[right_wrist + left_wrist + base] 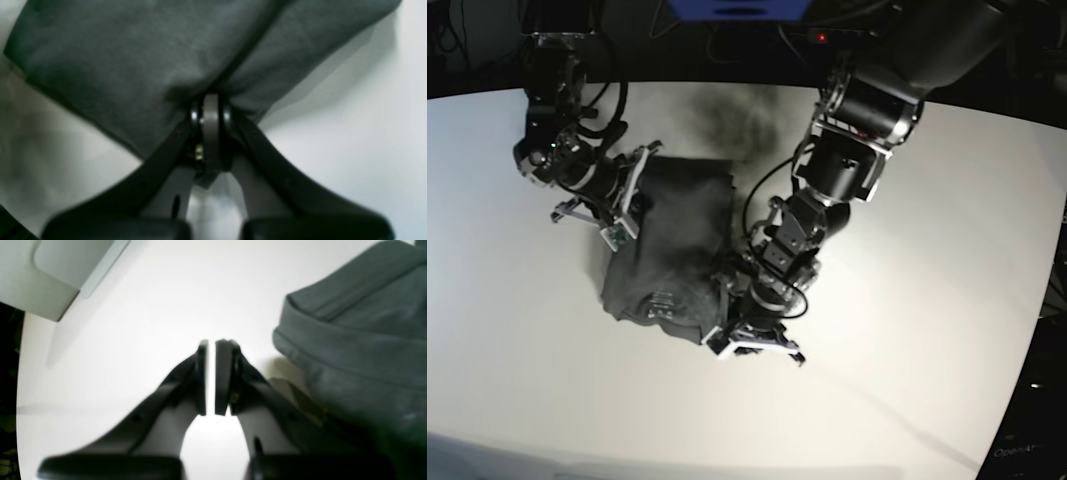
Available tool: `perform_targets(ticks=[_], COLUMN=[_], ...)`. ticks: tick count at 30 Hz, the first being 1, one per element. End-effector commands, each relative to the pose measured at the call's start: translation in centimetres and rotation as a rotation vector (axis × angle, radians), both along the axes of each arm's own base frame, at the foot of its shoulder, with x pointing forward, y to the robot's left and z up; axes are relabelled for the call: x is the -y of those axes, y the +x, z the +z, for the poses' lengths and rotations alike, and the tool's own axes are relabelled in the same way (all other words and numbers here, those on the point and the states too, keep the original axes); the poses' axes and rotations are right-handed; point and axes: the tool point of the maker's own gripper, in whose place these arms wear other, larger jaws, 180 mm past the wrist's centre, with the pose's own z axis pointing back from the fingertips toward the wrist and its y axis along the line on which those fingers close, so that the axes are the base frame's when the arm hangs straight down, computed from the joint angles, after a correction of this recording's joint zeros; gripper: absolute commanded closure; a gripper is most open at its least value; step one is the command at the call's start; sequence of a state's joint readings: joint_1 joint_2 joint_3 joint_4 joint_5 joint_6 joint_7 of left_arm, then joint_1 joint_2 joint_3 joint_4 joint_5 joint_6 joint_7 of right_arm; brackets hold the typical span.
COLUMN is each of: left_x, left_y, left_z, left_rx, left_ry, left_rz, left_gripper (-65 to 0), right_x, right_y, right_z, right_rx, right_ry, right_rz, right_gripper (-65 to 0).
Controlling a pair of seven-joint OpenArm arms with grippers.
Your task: Fold the T-shirt properly
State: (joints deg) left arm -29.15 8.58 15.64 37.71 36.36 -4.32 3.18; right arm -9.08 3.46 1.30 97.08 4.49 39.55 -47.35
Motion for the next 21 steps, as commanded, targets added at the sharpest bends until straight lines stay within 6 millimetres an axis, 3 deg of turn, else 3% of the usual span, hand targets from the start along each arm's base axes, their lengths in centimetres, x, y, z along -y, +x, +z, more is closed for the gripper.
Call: perform_targets(ticks=[1, 6, 14, 16, 21], left_x=[0.7, 0.6, 0.2, -1.7, -6.3], left_y=[1.5, 1.3, -0.4, -1.3, -4.1], left_z=[2.8, 3.5, 7.6, 7.2, 6.0], left_rx=[0.078, 0.104, 0.233, 0.231, 0.177], left_ry=[-0.024, -0.038, -0.101, -0.082, -0.002], left_rz=[-0.006, 0.002, 0.009, 0.041, 0.142], left_gripper=[-3.7, -3.7, -3.7, -3.7, -3.7], right_x=[0.6, 2.6, 3.0, 3.1, 6.7], right_y=[0.2, 0.8, 2.7, 2.8, 2.3], right_z=[0.4, 0.9, 5.2, 5.6, 5.6], right_rx=[0.009, 0.029, 0.160, 0.171, 0.163], right_ry=[-0.011, -0.050, -0.091, -0.097, -0.142], right_rz=[-0.004, -0.019, -0.008, -0.007, -0.072], right_gripper=[-0.7, -0.7, -0.7, -0.7, -0.7])
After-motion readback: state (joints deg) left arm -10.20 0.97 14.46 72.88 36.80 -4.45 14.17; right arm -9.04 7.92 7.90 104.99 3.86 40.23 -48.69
